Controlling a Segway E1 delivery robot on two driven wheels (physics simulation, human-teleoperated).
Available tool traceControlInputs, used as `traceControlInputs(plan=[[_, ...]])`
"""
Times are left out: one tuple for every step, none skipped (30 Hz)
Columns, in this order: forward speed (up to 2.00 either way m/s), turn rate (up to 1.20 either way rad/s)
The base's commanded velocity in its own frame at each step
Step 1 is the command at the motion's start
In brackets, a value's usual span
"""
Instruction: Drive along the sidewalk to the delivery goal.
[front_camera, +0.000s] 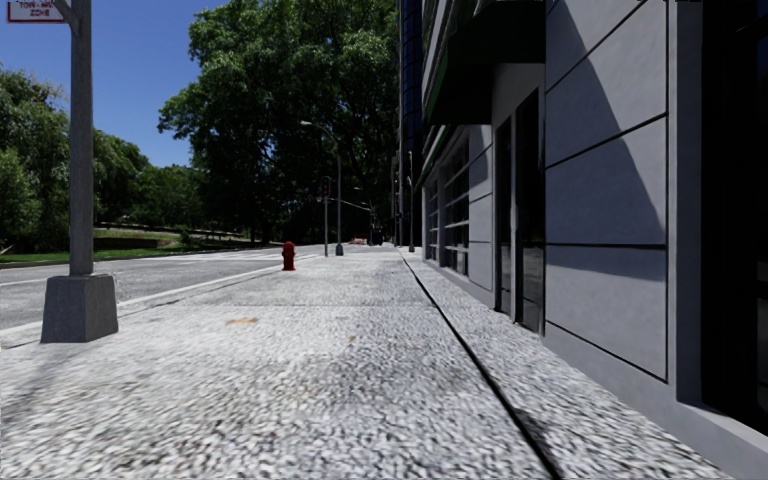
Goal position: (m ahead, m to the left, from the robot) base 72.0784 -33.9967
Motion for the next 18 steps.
traceControlInputs(plan=[[2.00,0.00],[2.00,0.00],[2.00,0.00],[2.00,0.00],[2.00,0.00],[2.00,0.00],[2.00,0.00],[2.00,0.00],[2.00,0.00],[2.00,0.00],[2.00,0.00],[2.00,0.00],[2.00,0.00],[2.00,0.00],[2.00,0.00],[2.00,0.00],[2.00,0.00],[2.00,0.00]])
